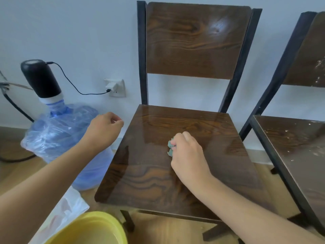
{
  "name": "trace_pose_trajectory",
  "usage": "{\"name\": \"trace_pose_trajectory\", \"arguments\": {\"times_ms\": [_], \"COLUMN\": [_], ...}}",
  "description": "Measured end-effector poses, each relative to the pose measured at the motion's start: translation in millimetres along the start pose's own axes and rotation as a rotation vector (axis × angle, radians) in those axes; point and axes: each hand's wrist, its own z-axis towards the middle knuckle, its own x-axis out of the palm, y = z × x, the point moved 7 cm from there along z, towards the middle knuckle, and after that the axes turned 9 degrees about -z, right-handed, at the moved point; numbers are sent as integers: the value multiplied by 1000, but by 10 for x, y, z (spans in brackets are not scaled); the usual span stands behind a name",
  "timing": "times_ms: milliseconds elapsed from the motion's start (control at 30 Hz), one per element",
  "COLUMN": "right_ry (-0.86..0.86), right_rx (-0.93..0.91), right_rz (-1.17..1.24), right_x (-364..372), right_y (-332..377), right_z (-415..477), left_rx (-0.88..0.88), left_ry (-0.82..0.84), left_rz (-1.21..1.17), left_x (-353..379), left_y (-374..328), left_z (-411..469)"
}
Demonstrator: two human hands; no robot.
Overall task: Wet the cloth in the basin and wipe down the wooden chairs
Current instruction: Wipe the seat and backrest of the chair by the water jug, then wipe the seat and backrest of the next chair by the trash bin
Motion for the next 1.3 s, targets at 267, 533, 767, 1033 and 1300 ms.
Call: {"name": "trace_pose_trajectory", "arguments": {"times_ms": [267,533,767,1033,1300], "right_ry": [35,62,43,42,62], "right_rx": [-199,-298,16,305,363], "right_rz": [-11,-21,-200,-313,-315], "right_x": [283,147,-407,-1110,-1600], "right_y": [1413,1024,-793,-2062,-2541], "right_z": [-106,-189,-460,-778,-880], "left_rx": [-21,15,88,163,326], "left_ry": [-12,35,106,197,532], "left_rz": [45,133,24,-15,-162], "left_x": [-407,-284,258,759,2136], "left_y": [72,-121,-536,-932,-2158], "left_z": [-12,-212,-331,-397,-894]}}
